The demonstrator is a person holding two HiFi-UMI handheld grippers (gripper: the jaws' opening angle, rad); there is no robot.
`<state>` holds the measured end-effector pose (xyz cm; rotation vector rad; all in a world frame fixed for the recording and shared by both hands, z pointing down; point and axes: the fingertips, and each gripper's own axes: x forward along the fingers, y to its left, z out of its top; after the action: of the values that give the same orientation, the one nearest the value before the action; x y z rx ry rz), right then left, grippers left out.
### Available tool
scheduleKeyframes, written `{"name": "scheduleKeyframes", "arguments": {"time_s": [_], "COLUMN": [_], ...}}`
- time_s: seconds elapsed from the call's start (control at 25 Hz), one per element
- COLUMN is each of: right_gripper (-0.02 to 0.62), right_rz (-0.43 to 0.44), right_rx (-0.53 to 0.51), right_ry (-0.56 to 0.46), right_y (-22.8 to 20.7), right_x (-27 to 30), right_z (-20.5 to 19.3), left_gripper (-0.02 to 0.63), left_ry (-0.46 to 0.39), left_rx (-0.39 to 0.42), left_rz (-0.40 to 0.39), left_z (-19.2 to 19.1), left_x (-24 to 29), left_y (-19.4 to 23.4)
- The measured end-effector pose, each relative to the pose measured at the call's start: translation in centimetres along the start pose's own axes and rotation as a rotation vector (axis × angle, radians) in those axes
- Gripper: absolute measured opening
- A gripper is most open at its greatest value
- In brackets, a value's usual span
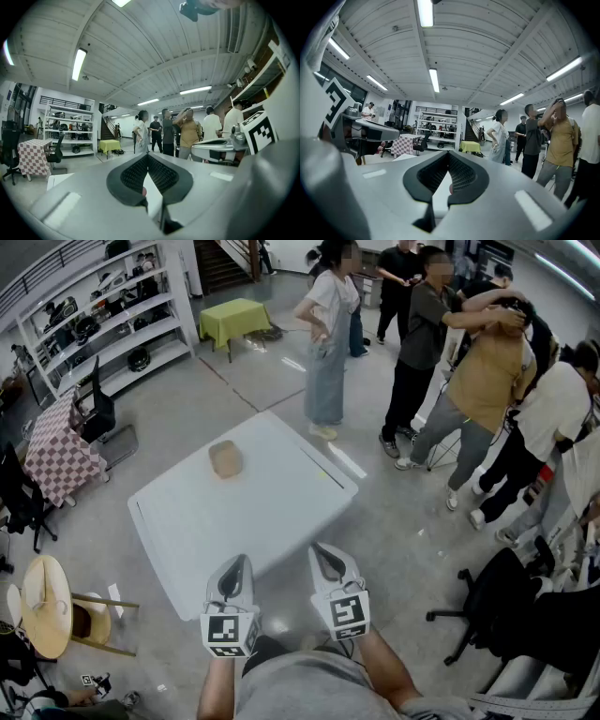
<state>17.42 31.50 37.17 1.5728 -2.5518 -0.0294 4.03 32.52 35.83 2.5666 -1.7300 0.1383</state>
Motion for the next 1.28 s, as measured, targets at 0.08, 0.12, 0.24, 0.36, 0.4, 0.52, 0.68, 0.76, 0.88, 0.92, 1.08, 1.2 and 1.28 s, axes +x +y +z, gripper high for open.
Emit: {"name": "scheduleKeyframes", "arguments": {"time_s": [0.08,0.12,0.24,0.36,0.4,0.52,0.68,0.76,0.88,0.92,1.08,1.2,1.28], "right_gripper": [0.003,0.003,0.003,0.003,0.003,0.003,0.003,0.003,0.003,0.003,0.003,0.003,0.003], "right_rz": [0.004,0.006,0.013,0.032,0.037,0.042,0.046,0.046,0.048,0.049,0.057,0.067,0.072], "right_rx": [-0.002,-0.003,0.000,0.017,0.022,0.026,0.020,0.021,0.029,0.029,0.025,0.023,0.024], "right_ry": [-0.001,-0.001,0.000,0.002,0.003,0.005,0.027,0.034,0.042,0.045,0.052,0.065,0.073], "right_y": [0.0,0.0,-0.1,-0.2,-0.2,-0.1,-0.3,-0.7,-1.5,-1.7,-2.4,-2.9,-3.0], "right_x": [0.2,0.2,0.2,0.4,0.6,1.3,3.1,4.1,5.8,6.4,10.0,13.0,14.9], "right_z": [0.0,0.0,-0.1,-0.2,-0.2,-0.4,-1.1,-1.4,-1.5,-1.5,-1.1,-1.0,-0.9], "left_gripper": [0.011,0.011,0.011,0.011,0.011,0.011,0.011,0.011,0.011,0.011,0.011,0.011,0.011], "left_ry": [0.002,0.002,0.000,0.006,0.008,0.018,0.020,0.020,0.027,0.030,0.037,0.044,0.049], "left_rx": [0.000,0.001,0.005,0.006,0.006,0.005,0.002,0.002,0.002,0.001,-0.020,-0.023,-0.029], "left_rz": [0.006,0.007,0.006,0.017,0.019,0.032,0.033,0.029,0.022,0.022,0.027,0.021,0.021], "left_z": [-0.1,0.0,0.0,-0.1,-0.1,-0.4,-0.5,-0.5,-0.6,-0.7,-0.7,-0.7,-0.7], "left_x": [0.1,0.1,0.2,0.3,0.4,0.9,2.5,3.6,5.3,5.9,8.8,11.3,12.7], "left_y": [0.1,0.1,-0.1,0.0,0.2,0.9,2.1,2.6,3.3,3.6,5.8,7.4,8.4]}}
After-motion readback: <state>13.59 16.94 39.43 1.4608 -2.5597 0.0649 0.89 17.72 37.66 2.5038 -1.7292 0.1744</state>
